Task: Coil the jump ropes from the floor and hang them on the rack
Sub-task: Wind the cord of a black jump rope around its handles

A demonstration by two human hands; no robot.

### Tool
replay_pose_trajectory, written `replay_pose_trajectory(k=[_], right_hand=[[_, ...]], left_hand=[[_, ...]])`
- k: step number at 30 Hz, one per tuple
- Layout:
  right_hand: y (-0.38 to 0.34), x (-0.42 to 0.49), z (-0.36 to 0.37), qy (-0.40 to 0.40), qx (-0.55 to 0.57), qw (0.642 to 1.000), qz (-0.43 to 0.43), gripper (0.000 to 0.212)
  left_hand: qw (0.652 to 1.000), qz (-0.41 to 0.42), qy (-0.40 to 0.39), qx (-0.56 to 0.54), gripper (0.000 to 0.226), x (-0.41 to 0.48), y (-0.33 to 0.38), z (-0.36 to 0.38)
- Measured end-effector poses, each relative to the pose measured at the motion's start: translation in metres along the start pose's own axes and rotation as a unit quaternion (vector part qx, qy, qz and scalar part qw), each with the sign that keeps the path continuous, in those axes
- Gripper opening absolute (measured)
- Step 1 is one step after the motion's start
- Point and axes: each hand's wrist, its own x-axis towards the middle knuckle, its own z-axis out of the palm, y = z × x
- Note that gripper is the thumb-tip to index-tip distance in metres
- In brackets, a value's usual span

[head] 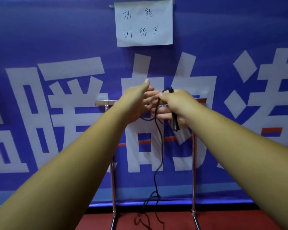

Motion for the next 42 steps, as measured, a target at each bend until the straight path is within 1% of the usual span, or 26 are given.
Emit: replay_pose_trajectory(k=[2,4,6,7,9,10,11,12,13,15,16,17,19,21,22,24,27,30,32,35,37,38,39,40,42], right_hand=[[-0.002,0.006,0.002,0.027,0.079,0.996,0.009,0.015],[-0.003,0.012,0.003,0.033,0.15,0.988,0.01,0.017],[-0.004,0.02,0.002,0.031,0.208,0.978,0.007,0.019],[-0.004,0.026,0.0,0.034,0.238,0.971,0.006,0.017],[-0.003,0.034,-0.006,0.044,0.309,0.95,0.007,0.016],[0.0,0.039,-0.01,0.052,0.341,0.939,0.009,0.017],[0.004,0.043,-0.014,0.059,0.352,0.934,0.013,0.018],[0.011,0.047,-0.018,0.068,0.338,0.938,0.026,0.019],[0.019,0.05,-0.021,0.074,0.3,0.95,0.048,0.021],[0.043,0.053,-0.029,0.064,0.165,0.977,0.117,0.03],[0.056,0.051,-0.033,0.038,0.08,0.983,0.159,0.035],[0.071,0.047,-0.036,-0.004,-0.003,0.98,0.198,0.039],[0.099,0.031,-0.041,-0.118,-0.121,0.953,0.251,0.036],[0.126,0.014,-0.044,-0.221,-0.153,0.924,0.272,0.033],[0.14,0.008,-0.045,-0.256,-0.138,0.917,0.273,0.035],[0.164,-0.004,-0.045,-0.281,-0.067,0.917,0.275,0.042],[0.195,-0.01,-0.045,-0.239,0.042,0.932,0.27,0.044],[0.214,-0.009,-0.044,-0.204,0.128,0.942,0.234,0.04],[0.221,-0.009,-0.04,-0.185,0.143,0.95,0.206,0.03],[0.237,-0.004,-0.031,-0.123,0.179,0.956,0.196,0.022],[0.253,0.002,-0.024,-0.072,0.238,0.945,0.212,0.023],[0.262,0.005,-0.021,-0.051,0.27,0.935,0.224,0.023],[0.271,0.007,-0.019,-0.032,0.304,0.922,0.237,0.023],[0.281,0.01,-0.017,-0.014,0.335,0.908,0.25,0.023],[0.3,0.013,-0.015,0.025,0.384,0.884,0.267,0.025]], left_hand=[[0.999,-0.014,-0.019,0.043,0.051,-0.01,-0.021,-0.003],[0.992,-0.053,-0.052,0.105,0.058,-0.024,-0.046,-0.006],[0.978,-0.114,-0.12,0.126,0.065,-0.038,-0.078,-0.013],[0.966,-0.135,-0.168,0.14,0.062,-0.047,-0.094,-0.017],[0.934,-0.15,-0.25,0.208,0.04,-0.06,-0.125,-0.028],[0.921,-0.155,-0.272,0.232,0.03,-0.065,-0.136,-0.034],[0.916,-0.164,-0.28,0.234,0.024,-0.068,-0.144,-0.038],[0.922,-0.175,-0.274,0.21,0.022,-0.069,-0.148,-0.041],[0.933,-0.183,-0.259,0.167,0.024,-0.07,-0.147,-0.042],[0.956,-0.182,-0.216,0.081,0.025,-0.066,-0.137,-0.043],[0.965,-0.172,-0.193,0.043,0.024,-0.062,-0.131,-0.042],[0.972,-0.161,-0.169,0.005,0.023,-0.058,-0.124,-0.041],[0.981,-0.147,-0.111,-0.062,0.024,-0.047,-0.114,-0.038],[0.981,-0.148,-0.051,-0.116,0.026,-0.034,-0.111,-0.036],[0.977,-0.15,-0.023,-0.149,0.027,-0.028,-0.112,-0.036],[0.964,-0.153,0.034,-0.216,0.027,-0.015,-0.12,-0.041],[0.948,-0.155,0.094,-0.261,0.031,0.003,-0.137,-0.057],[0.941,-0.162,0.131,-0.266,0.037,0.013,-0.159,-0.073],[0.944,-0.175,0.137,-0.242,0.032,0.011,-0.179,-0.081],[0.951,-0.222,0.111,-0.187,0.027,-0.009,-0.217,-0.088],[0.954,-0.251,0.078,-0.145,0.029,-0.032,-0.244,-0.085],[0.958,-0.259,0.048,-0.114,0.034,-0.044,-0.258,-0.084],[0.962,-0.262,0.001,-0.076,0.04,-0.056,-0.273,-0.084],[0.962,-0.264,-0.064,-0.038,0.046,-0.069,-0.287,-0.083],[0.941,-0.277,-0.194,0.032,0.059,-0.091,-0.317,-0.082]])
